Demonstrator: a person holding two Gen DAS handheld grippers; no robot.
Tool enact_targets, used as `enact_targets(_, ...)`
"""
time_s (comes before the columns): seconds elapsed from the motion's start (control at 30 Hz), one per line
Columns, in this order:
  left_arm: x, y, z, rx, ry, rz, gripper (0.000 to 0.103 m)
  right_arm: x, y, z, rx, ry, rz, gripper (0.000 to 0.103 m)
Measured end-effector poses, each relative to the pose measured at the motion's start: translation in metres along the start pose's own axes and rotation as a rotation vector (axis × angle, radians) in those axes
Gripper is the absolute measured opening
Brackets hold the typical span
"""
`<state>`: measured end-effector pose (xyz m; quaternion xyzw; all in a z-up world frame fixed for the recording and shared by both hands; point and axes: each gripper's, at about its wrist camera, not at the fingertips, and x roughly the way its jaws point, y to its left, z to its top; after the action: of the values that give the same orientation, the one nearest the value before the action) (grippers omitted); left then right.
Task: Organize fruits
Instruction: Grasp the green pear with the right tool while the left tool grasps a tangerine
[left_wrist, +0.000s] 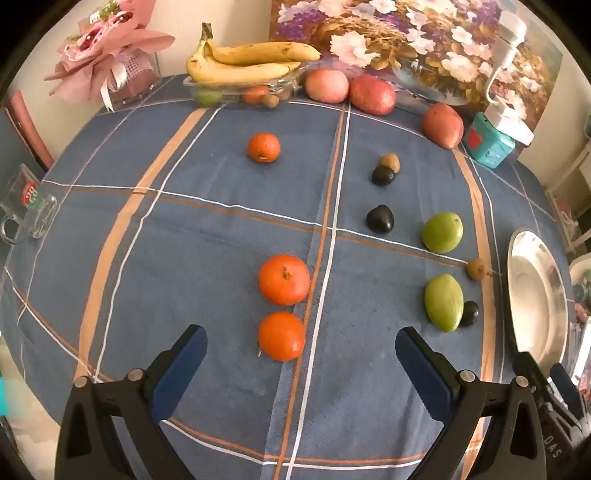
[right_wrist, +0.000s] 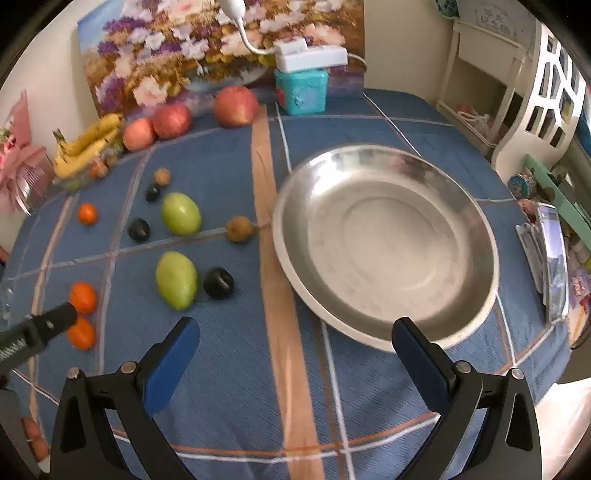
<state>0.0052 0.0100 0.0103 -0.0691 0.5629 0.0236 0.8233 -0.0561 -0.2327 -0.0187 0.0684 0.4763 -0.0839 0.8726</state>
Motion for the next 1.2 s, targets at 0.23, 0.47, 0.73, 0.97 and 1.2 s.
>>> enact_targets(0.23,-0.002,0.012,0.006,-0.05,-0.051,-0.019,0.103,-0.003,0.023,0.014,-0.028,-0.05,0.076,0.103)
enact_targets(0.47,0.012,0.018,0.006,-0.072,-0.032,0.007,0.102,0.0,0.045,0.027,-0.065,-0.089,0.159,0.087)
enact_targets(0.73,0.045,0.023,0.003,-0.141,0.112,-0.044,0.089,0.028,0.081,0.033,-0.143,-0.028,0.163,0.068)
enact_targets(0.97,0.06,0.021,0.001,-0.144,0.158,-0.034,0.065,0.057,0.109,0.033,-0.243,0.034,0.064,0.06)
enact_targets(1.2,0.069,0.013,0.005,-0.148,0.162,-0.024,0.039,0.07,0.113,0.029,-0.277,0.07,0.008,0.042)
